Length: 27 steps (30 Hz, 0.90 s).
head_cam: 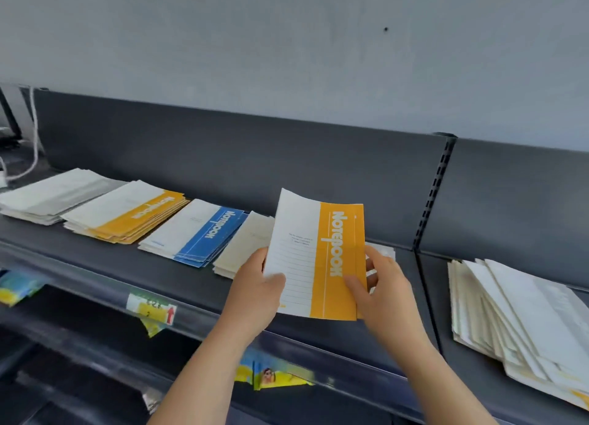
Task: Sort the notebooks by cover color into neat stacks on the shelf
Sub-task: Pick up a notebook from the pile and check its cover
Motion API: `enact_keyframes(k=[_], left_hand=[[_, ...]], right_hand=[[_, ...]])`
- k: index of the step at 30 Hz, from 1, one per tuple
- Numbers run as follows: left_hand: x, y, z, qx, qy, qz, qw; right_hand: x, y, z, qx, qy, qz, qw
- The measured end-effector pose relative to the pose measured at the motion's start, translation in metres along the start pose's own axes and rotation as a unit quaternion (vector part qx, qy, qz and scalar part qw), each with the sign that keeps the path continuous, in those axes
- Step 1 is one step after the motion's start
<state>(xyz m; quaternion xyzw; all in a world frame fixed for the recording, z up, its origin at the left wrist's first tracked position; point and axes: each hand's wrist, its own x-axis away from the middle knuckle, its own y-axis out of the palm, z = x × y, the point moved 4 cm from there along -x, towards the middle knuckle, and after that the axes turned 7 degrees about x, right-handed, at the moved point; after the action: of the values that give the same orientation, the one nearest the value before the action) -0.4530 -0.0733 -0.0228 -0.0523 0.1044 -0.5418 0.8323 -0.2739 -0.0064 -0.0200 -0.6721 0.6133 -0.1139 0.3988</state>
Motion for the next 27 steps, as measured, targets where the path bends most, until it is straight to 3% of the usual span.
enact_keyframes(k=[10,27], left_hand=[[-0.047,-0.156,-0.026,-0.081,0.037,0.065,0.994],[-0.122,-0.301,-0.075,-0.090,0.029,0.139,0.986]], right_hand=[[-0.025,0.117,-0.106,0.007,0.006,-0.011,1.000],[-0.095,0.264,-0.203,-0.048,-0.021,-0.096,0.994]])
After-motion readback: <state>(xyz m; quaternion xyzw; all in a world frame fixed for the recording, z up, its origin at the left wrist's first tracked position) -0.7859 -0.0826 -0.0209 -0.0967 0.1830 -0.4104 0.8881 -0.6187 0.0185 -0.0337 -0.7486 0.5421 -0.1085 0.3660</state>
